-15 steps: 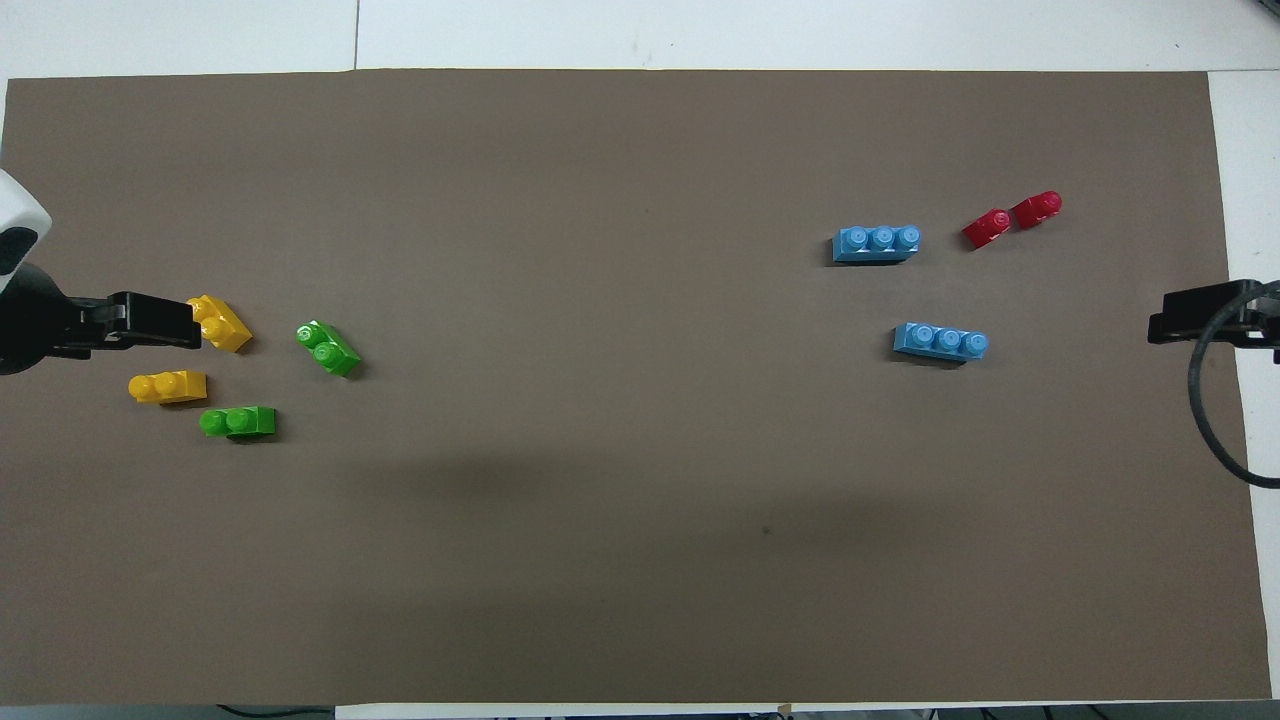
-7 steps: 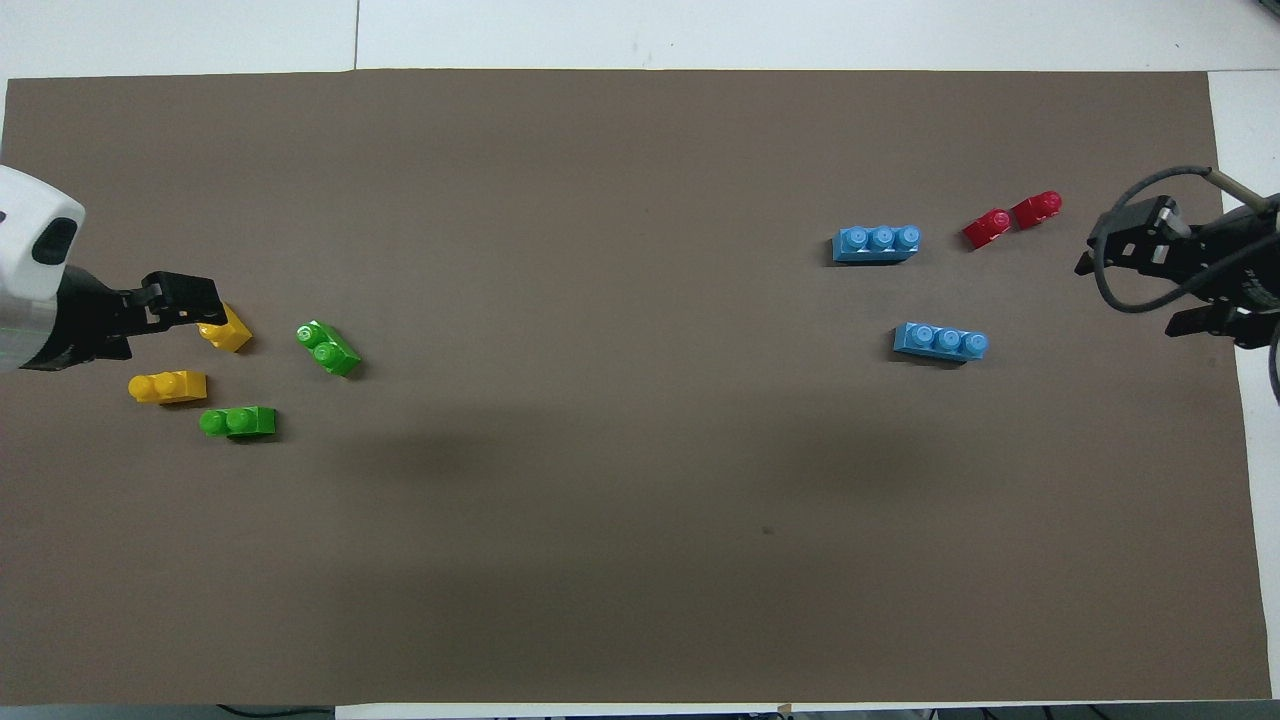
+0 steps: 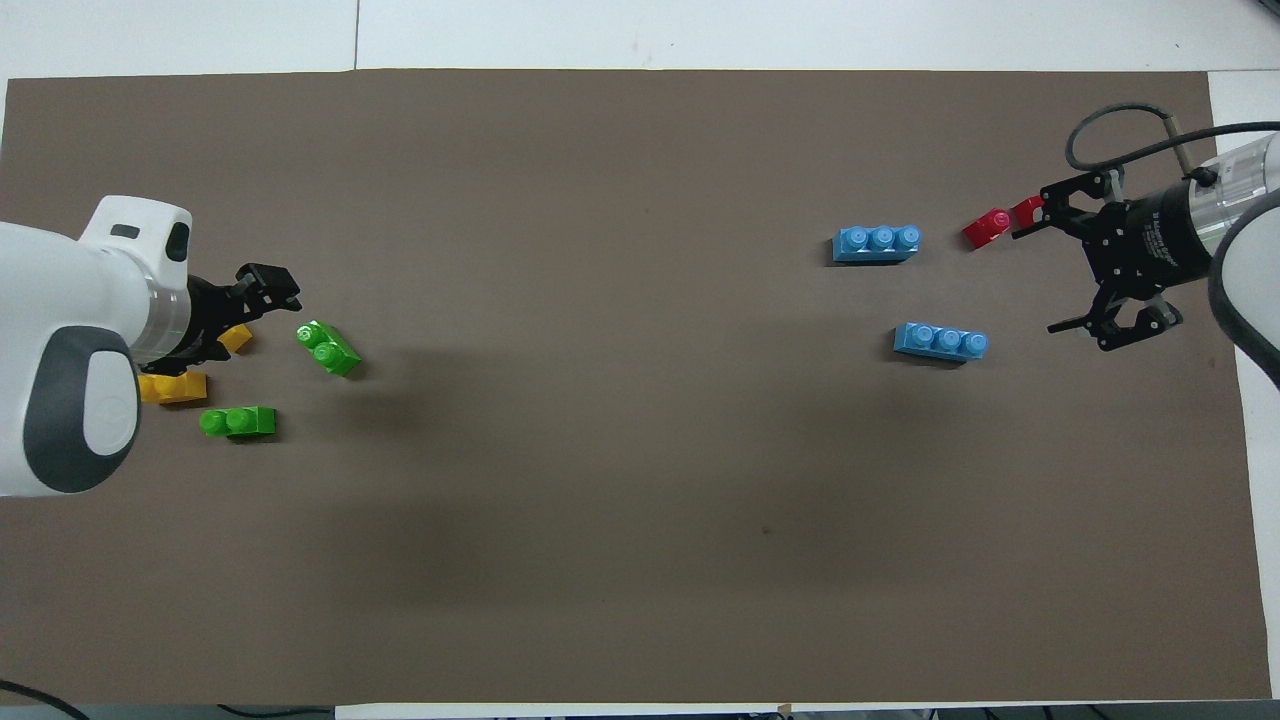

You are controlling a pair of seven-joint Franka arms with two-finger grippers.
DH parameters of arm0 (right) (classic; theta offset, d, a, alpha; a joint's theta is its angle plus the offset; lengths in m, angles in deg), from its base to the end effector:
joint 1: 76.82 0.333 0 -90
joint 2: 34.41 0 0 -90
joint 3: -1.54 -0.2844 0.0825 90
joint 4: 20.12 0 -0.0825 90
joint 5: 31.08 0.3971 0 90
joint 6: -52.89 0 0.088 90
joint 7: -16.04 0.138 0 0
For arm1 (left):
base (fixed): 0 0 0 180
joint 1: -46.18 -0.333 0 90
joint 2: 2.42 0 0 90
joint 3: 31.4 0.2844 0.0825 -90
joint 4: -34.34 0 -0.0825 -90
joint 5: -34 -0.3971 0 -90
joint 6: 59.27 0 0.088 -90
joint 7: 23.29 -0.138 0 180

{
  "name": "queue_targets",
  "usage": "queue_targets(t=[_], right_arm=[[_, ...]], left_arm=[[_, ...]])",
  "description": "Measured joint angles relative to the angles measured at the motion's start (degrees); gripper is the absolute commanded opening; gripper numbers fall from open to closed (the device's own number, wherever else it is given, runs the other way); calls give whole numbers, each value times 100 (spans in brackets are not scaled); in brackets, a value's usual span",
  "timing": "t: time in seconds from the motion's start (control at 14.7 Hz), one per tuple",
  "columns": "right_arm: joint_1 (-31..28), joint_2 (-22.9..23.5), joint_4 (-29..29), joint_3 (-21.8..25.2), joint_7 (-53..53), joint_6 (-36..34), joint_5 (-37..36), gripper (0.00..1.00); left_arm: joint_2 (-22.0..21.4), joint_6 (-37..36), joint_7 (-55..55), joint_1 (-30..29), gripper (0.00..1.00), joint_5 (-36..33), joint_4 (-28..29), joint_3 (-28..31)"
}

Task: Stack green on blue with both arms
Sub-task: 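Reach the left gripper to the green brick while the right gripper reaches the blue brick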

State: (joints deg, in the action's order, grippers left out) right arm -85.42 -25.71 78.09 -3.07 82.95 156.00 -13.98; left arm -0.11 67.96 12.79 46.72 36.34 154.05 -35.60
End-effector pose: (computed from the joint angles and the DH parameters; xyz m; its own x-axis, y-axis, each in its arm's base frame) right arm 0.6094 -0.0105 0.4271 0.2473 -0.9215 -0.2994 -0.9684 -0.2453 -0.0448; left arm 0.5724 -0.0497 0.3439 0.8394 0.5411 0.0509 0.5363 -0.8399 0.0836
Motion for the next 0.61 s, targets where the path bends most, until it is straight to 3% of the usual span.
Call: queue_targets(t=[0.27, 0.61], right_arm=[[3, 325, -27, -8, 427, 411, 6, 100], [99, 846, -271, -24, 451, 874, 51, 100]], left_arm=[[375, 455, 1465, 266, 100, 1, 4, -12], [515, 481, 1793, 283, 100, 1, 63, 53]])
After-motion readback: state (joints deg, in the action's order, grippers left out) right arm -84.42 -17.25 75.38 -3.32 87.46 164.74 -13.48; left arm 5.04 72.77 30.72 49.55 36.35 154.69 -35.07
